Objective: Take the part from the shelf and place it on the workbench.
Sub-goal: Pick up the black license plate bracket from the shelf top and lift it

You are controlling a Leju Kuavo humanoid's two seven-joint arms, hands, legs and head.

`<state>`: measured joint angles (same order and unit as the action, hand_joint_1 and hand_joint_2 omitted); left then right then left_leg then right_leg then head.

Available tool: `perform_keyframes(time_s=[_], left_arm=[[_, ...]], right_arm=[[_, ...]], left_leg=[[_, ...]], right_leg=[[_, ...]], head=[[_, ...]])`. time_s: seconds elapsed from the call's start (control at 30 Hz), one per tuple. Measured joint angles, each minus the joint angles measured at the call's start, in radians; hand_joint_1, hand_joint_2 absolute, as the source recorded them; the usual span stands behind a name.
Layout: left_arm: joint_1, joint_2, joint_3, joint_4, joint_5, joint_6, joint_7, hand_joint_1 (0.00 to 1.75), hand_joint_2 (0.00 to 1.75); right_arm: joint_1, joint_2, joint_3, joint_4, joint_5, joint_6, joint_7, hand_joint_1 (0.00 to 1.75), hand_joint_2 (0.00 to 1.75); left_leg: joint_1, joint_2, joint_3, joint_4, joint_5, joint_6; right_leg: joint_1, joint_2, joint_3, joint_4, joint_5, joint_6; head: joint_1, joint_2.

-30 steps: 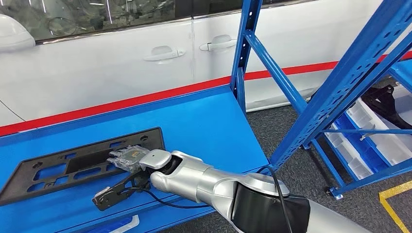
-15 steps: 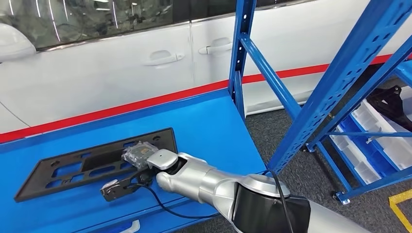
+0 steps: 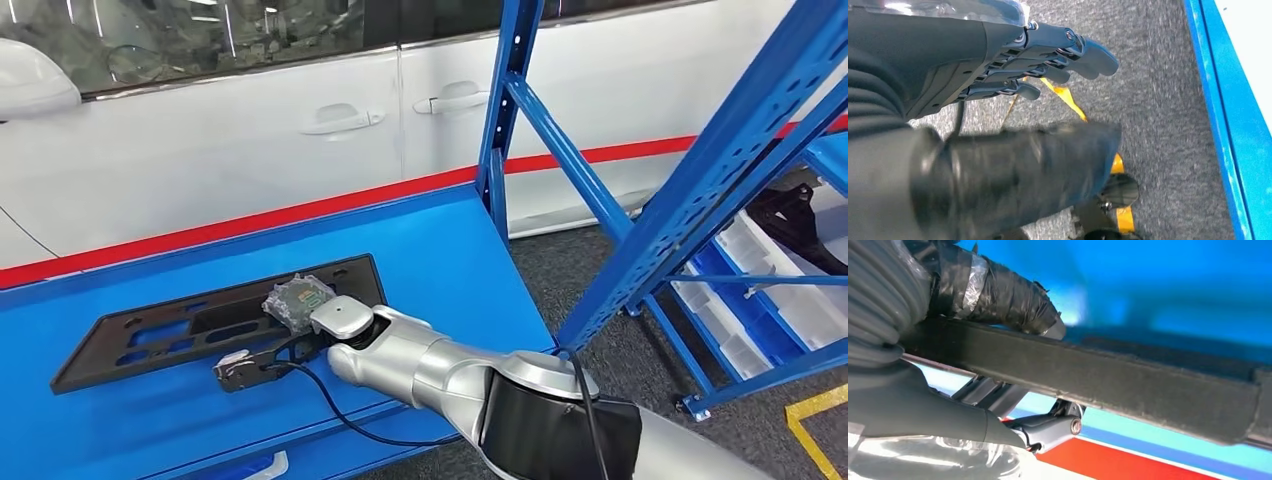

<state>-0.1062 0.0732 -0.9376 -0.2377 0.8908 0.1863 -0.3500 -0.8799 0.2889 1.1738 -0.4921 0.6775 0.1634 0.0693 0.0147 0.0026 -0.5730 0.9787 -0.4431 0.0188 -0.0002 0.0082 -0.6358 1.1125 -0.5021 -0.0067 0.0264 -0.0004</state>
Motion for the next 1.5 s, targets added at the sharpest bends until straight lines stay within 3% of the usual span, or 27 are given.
perform_keyframes(time_s=[0.07, 0.1, 0.13, 0.17, 0.23, 0.3, 0.4, 0.47, 0.57, 0.6, 0.63, 0.67, 0.7, 0.73, 0.8, 0.9, 0.97, 1.0, 1.07, 1.13, 1.17, 1.2, 1.23, 1.3, 1.43, 1.5], left_arm=[[0.000, 0.000, 0.000, 0.000, 0.000, -0.001, 0.000, 0.00, 1.75], [0.000, 0.000, 0.000, 0.000, 0.001, -0.002, 0.000, 0.00, 1.75], [0.000, 0.000, 0.000, 0.000, 0.003, -0.005, 0.000, 0.00, 1.75], [0.001, 0.000, 0.000, 0.000, 0.007, -0.010, 0.000, 0.00, 1.75], [0.001, -0.001, 0.000, 0.000, 0.020, -0.022, 0.001, 0.00, 1.75], [0.000, -0.002, 0.001, 0.000, 0.031, -0.025, 0.001, 0.00, 1.75], [0.000, -0.001, 0.003, 0.001, 0.044, 0.002, 0.000, 0.00, 1.75], [0.001, -0.001, 0.004, 0.001, 0.050, 0.032, 0.001, 0.00, 1.75], [0.000, -0.001, 0.007, 0.002, 0.058, 0.067, 0.010, 0.00, 1.75], [0.001, -0.001, 0.009, 0.002, 0.062, 0.072, 0.014, 0.00, 1.75], [0.002, -0.001, 0.011, 0.002, 0.064, 0.075, 0.017, 0.00, 1.75], [0.004, -0.001, 0.012, 0.002, 0.065, 0.077, 0.019, 0.00, 1.75], [0.005, -0.001, 0.012, 0.002, 0.066, 0.077, 0.019, 0.00, 1.75], [0.005, 0.000, 0.012, 0.003, 0.066, 0.077, 0.019, 0.00, 1.75], [0.002, 0.001, 0.013, 0.003, 0.066, 0.077, 0.019, 0.00, 1.75], [-0.001, 0.003, 0.014, 0.003, 0.066, 0.077, 0.019, 0.00, 1.75], [0.001, 0.002, 0.014, 0.003, 0.066, 0.078, 0.019, 0.00, 1.75], [0.001, 0.002, 0.014, 0.003, 0.066, 0.080, 0.020, 0.00, 1.75], [0.001, 0.002, 0.014, 0.003, 0.066, 0.091, 0.030, 0.00, 1.75], [0.000, 0.002, 0.014, 0.004, 0.069, 0.113, 0.048, 0.00, 1.75], [0.000, 0.001, 0.014, 0.004, 0.070, 0.125, 0.058, 0.00, 1.75], [0.001, 0.001, 0.014, 0.004, 0.072, 0.136, 0.067, 0.00, 1.75], [0.002, 0.000, 0.014, 0.004, 0.072, 0.146, 0.077, 0.00, 1.75], [0.001, -0.001, 0.014, 0.004, 0.074, 0.159, 0.089, 0.00, 1.75], [0.001, -0.002, 0.014, 0.004, 0.075, 0.168, 0.096, 0.00, 1.75], [0.002, -0.004, 0.014, 0.004, 0.075, 0.168, 0.097, 0.00, 1.75]], right_arm=[[-0.002, -0.004, 0.000, 0.000, 0.000, 0.000, 0.000, 1.75, 1.75], [-0.002, -0.006, 0.000, 0.000, 0.000, -0.001, 0.000, 1.75, 1.75], [-0.001, -0.007, 0.000, 0.000, 0.000, -0.005, 0.000, 1.75, 1.75], [-0.002, -0.008, 0.000, 0.000, 0.000, -0.010, 0.000, 1.75, 1.75], [-0.006, -0.009, 0.000, -0.005, 0.000, -0.029, 0.000, 1.75, 1.75], [-0.013, -0.010, 0.000, -0.019, 0.000, -0.053, 0.002, 1.75, 1.75], [-0.027, -0.016, -0.002, -0.066, 0.003, -0.098, 0.026, 1.75, 1.75], [-0.035, -0.022, -0.008, -0.111, 0.013, -0.130, 0.050, 1.75, 1.75], [-0.043, -0.032, -0.025, -0.186, 0.035, -0.181, 0.083, 1.75, 1.75], [-0.044, -0.037, -0.033, -0.212, 0.041, -0.195, 0.090, 1.75, 1.75], [-0.043, -0.042, -0.040, -0.236, 0.045, -0.204, 0.094, 1.75, 1.75], [-0.043, -0.048, -0.047, -0.258, 0.047, -0.209, 0.096, 1.75, 1.75], [-0.043, -0.053, -0.053, -0.278, 0.049, -0.211, 0.096, 1.75, 1.75], [-0.043, -0.058, -0.060, -0.297, 0.049, -0.211, 0.097, 1.75, 1.75], [-0.044, -0.066, -0.073, -0.329, 0.051, -0.211, 0.098, 1.75, 1.75], [-0.043, -0.076, -0.085, -0.365, 0.052, -0.212, 0.099, 1.75, 1.75], [-0.041, -0.083, -0.092, -0.386, 0.053, -0.212, 0.101, 1.75, 1.75], [-0.041, -0.086, -0.096, -0.395, 0.055, -0.216, 0.102, 1.75, 1.75], [-0.038, -0.093, -0.104, -0.414, 0.063, -0.236, 0.106, 1.75, 1.75], [-0.029, -0.102, -0.111, -0.438, 0.075, -0.265, 0.117, 1.75, 1.75], [-0.025, -0.107, -0.116, -0.454, 0.081, -0.277, 0.125, 1.75, 1.75], [-0.021, -0.111, -0.122, -0.471, 0.085, -0.284, 0.133, 1.75, 1.75], [-0.019, -0.115, -0.128, -0.490, 0.088, -0.290, 0.140, 1.75, 1.75], [-0.018, -0.122, -0.140, -0.525, 0.087, -0.298, 0.147, 1.75, 1.75], [-0.010, -0.134, -0.159, -0.587, 0.065, -0.304, 0.149, 1.75, 1.75], [-0.008, -0.139, -0.166, -0.610, 0.055, -0.304, 0.148, 1.75, 1.75]], left_leg=[[0.000, 0.001, -0.001, 0.000, 0.001, 0.003], [0.000, 0.001, -0.002, 0.001, 0.001, 0.003], [0.000, 0.001, -0.003, 0.002, 0.000, 0.002], [0.000, 0.000, -0.002, 0.005, -0.002, 0.001], [0.002, -0.003, -0.003, 0.016, -0.009, -0.005], [0.000, -0.006, -0.011, 0.030, -0.017, -0.016], [0.000, -0.007, -0.020, 0.034, -0.018, -0.030], [0.002, -0.005, -0.032, 0.060, -0.038, -0.039], [0.003, -0.005, -0.110, 0.230, -0.123, -0.048], [0.003, -0.005, -0.139, 0.289, -0.140, -0.048], [0.003, -0.005, -0.156, 0.317, -0.138, -0.047], [0.002, -0.005, -0.155, 0.308, -0.118, -0.044], [0.001, -0.005, -0.136, 0.260, -0.082, -0.038], [-0.002, -0.005, -0.107, 0.188, -0.045, -0.030], [-0.010, -0.005, -0.053, 0.075, -0.005, -0.016], [-0.016, -0.006, -0.035, 0.032, -0.006, -0.008], [-0.009, -0.004, -0.026, 0.016, 0.000, -0.004], [-0.006, -0.002, -0.021, 0.008, 0.003, -0.001], [-0.002, -0.001, -0.017, 0.004, 0.003, 0.004], [-0.001, -0.001, -0.017, 0.009, 0.000, 0.005], [0.000, -0.002, -0.016, 0.014, -0.003, 0.004], [0.002, -0.002, -0.016, 0.020, -0.006, 0.001], [0.004, -0.003, -0.016, 0.029, -0.012, -0.003], [0.004, -0.004, -0.024, 0.049, -0.024, -0.015], [0.003, -0.004, -0.036, 0.061, -0.028, -0.034], [0.005, -0.003, -0.050, 0.096, -0.062, -0.041]], right_leg=[[-0.003, -0.001, -0.059, 0.127, -0.061, 0.005], [-0.004, -0.002, -0.084, 0.177, -0.076, 0.007], [-0.006, -0.003, -0.095, 0.196, -0.073, 0.008], [-0.008, -0.003, -0.087, 0.176, -0.050, 0.009], [-0.010, -0.004, -0.028, 0.053, 0.016, 0.007], [-0.008, -0.002, 0.015, -0.041, 0.045, 0.000], [-0.005, 0.002, 0.016, -0.057, 0.047, -0.015], [-0.008, 0.003, 0.016, -0.061, 0.050, -0.026], [-0.008, 0.003, 0.016, -0.063, 0.049, -0.036], [-0.006, 0.003, 0.017, -0.062, 0.048, -0.038], [-0.003, 0.004, 0.018, -0.062, 0.047, -0.039], [-0.001, 0.005, 0.019, -0.061, 0.046, -0.041], [0.000, 0.006, 0.022, -0.061, 0.045, -0.041], [0.002, 0.007, 0.024, -0.062, 0.043, -0.041], [0.004, 0.008, 0.025, -0.063, 0.042, -0.039], [0.004, 0.008, 0.021, -0.068, 0.045, -0.027], [0.006, 0.006, 0.015, -0.053, 0.031, -0.016], [0.006, 0.005, 0.000, -0.019, 0.011, -0.011], [0.003, 0.002, -0.059, 0.103, -0.047, -0.001], [-0.005, 0.002, -0.113, 0.201, -0.072, 0.006], [-0.008, 0.001, -0.117, 0.200, -0.057, 0.009], [-0.012, 0.000, -0.103, 0.164, -0.026, 0.012], [-0.015, -0.001, -0.077, 0.101, 0.011, 0.014], [-0.017, -0.002, -0.030, -0.002, 0.052, 0.013], [-0.013, 0.003, -0.024, -0.030, 0.059, -0.009], [-0.017, 0.002, -0.026, -0.036, 0.067, -0.022]], head=[[0.001, 0.000], [0.001, 0.000], [0.001, 0.000], [0.001, 0.000], [0.001, 0.000], [0.000, 0.000], [0.000, 0.000], [-0.001, 0.000], [-0.002, 0.000], [-0.001, 0.000], [-0.002, 0.000], [-0.002, 0.000], [-0.002, 0.000], [-0.001, 0.000], [-0.001, 0.000], [-0.001, 0.000], [0.000, 0.000], [0.000, 0.000], [0.001, 0.000], [0.001, 0.000], [0.001, 0.000], [0.001, 0.000], [0.001, 0.000], [0.001, 0.000], [0.000, 0.000], [-0.001, 0.000]])
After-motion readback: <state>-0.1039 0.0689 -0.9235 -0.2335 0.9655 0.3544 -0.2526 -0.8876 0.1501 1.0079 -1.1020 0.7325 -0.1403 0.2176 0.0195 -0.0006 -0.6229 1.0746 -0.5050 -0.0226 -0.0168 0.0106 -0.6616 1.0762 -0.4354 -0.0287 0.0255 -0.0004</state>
